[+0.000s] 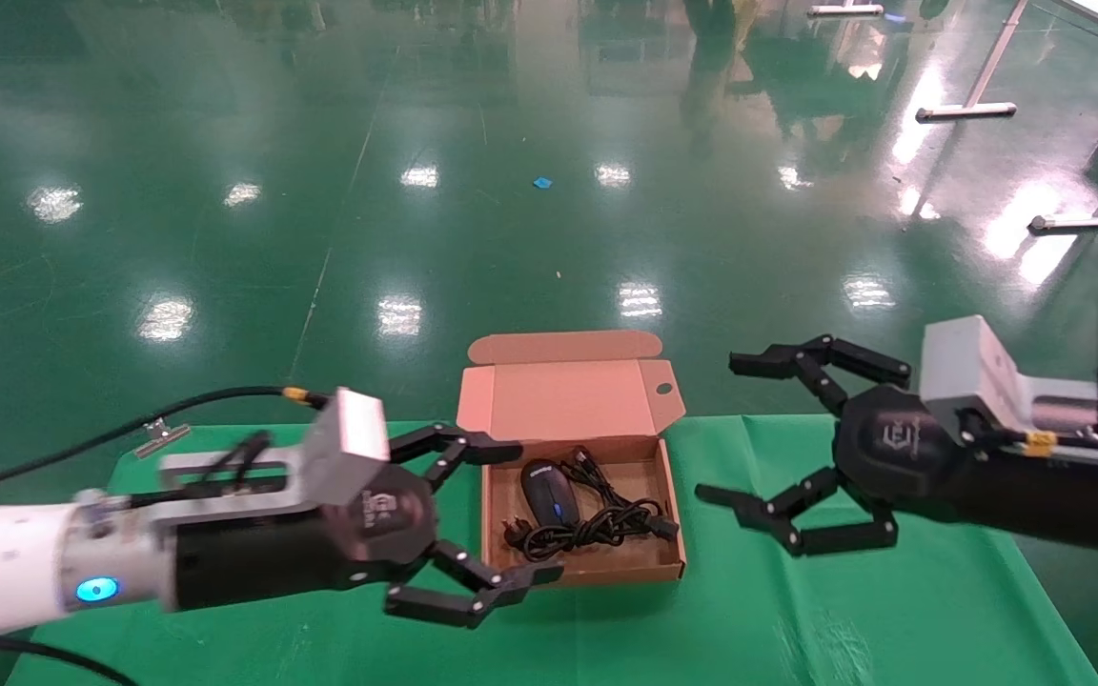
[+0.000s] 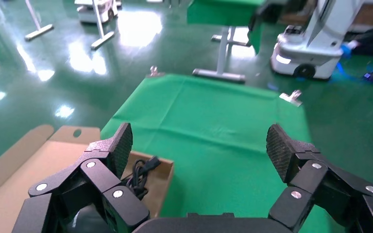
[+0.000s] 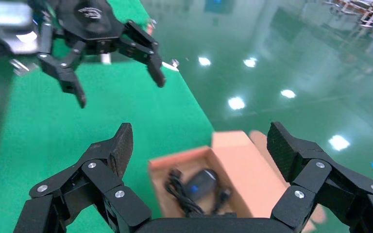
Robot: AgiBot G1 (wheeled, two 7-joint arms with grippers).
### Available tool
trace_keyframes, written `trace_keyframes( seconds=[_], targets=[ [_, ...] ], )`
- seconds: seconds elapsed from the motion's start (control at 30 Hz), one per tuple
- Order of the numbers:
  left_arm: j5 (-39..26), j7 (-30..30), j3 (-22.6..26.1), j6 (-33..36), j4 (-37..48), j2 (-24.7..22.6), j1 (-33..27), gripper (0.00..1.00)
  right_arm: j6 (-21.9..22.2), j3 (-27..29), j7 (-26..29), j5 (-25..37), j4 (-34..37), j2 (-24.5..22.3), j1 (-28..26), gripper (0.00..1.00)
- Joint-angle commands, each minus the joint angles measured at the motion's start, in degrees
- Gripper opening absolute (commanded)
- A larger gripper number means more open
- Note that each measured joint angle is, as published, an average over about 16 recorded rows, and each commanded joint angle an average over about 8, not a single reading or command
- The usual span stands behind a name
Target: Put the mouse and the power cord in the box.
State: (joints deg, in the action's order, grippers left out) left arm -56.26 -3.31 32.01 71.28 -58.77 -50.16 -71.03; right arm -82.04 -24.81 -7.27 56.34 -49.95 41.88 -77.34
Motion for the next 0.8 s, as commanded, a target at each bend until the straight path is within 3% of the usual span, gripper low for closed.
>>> trace_keyframes(
  seconds=[0.03,0.53,0.8],
  targets=[
    [1.42,-0.73,-1.57,1.42,-1.46,1.49,0.93,1.0,-0.36,0.86,1.77,-1.42,-2.32,-0.67,1.55,1.0],
    [11.91,-6.15,-13.22,11.92,-12.24,12.52,7.83,1.0,-3.02,7.25,14.88,-11.95,-19.51,-5.66,13.02,1.0],
    [15.49,-7.78,-17.14,15.47,-15.83,16.17,10.09,1.0,-3.91,9.36,18.67,-15.48,-25.23,-7.29,16.85,1.0]
  ],
)
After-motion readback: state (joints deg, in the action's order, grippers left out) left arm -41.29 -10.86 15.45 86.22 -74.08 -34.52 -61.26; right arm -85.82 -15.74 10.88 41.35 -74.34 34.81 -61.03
